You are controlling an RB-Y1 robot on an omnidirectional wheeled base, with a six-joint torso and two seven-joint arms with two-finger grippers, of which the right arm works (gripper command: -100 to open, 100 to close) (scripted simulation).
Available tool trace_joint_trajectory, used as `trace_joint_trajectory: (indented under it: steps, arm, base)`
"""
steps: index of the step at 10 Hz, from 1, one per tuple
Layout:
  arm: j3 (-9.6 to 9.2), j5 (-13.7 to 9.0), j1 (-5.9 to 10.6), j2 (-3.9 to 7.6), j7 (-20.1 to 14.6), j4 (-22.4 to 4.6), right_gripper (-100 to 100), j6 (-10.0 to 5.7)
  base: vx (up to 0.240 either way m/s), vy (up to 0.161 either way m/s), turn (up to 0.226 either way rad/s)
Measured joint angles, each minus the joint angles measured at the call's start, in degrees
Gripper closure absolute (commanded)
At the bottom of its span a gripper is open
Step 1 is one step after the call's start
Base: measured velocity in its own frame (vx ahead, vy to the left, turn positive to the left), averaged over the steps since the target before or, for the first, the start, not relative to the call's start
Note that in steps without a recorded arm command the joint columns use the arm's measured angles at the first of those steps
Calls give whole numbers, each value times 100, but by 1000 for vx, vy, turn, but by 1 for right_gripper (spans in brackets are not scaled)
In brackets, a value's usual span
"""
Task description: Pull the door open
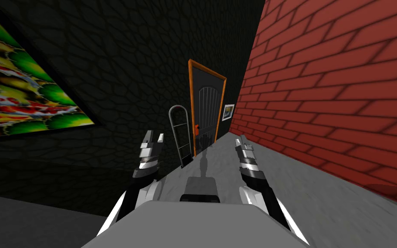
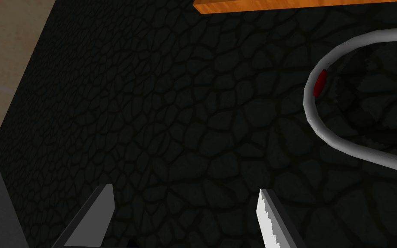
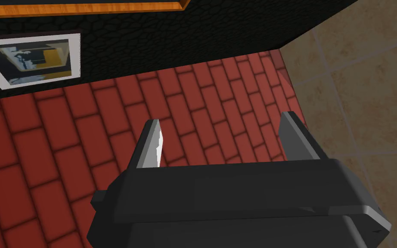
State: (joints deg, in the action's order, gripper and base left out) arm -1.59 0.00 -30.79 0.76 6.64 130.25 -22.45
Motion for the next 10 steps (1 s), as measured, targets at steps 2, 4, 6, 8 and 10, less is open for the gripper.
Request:
trace_joint_trajectory:
  steps: [2, 4, 6, 8, 10]
  arm:
    - [21, 206, -6, 48, 105, -129, -100, -58]
    - [44, 436, -7, 92, 236, -245, -100, -106]
    - [68, 688, -2, 130, 373, -397, -100, -173]
    - [102, 942, 7, 168, 510, -556, -100, -230]
    - [130, 1195, -13, 197, 655, -731, -100, -342]
  base:
    - [191, 16, 98]
    - [171, 1, 95]
    - [136, -7, 72]
    - [115, 3, 124]
    - [109, 5, 75]
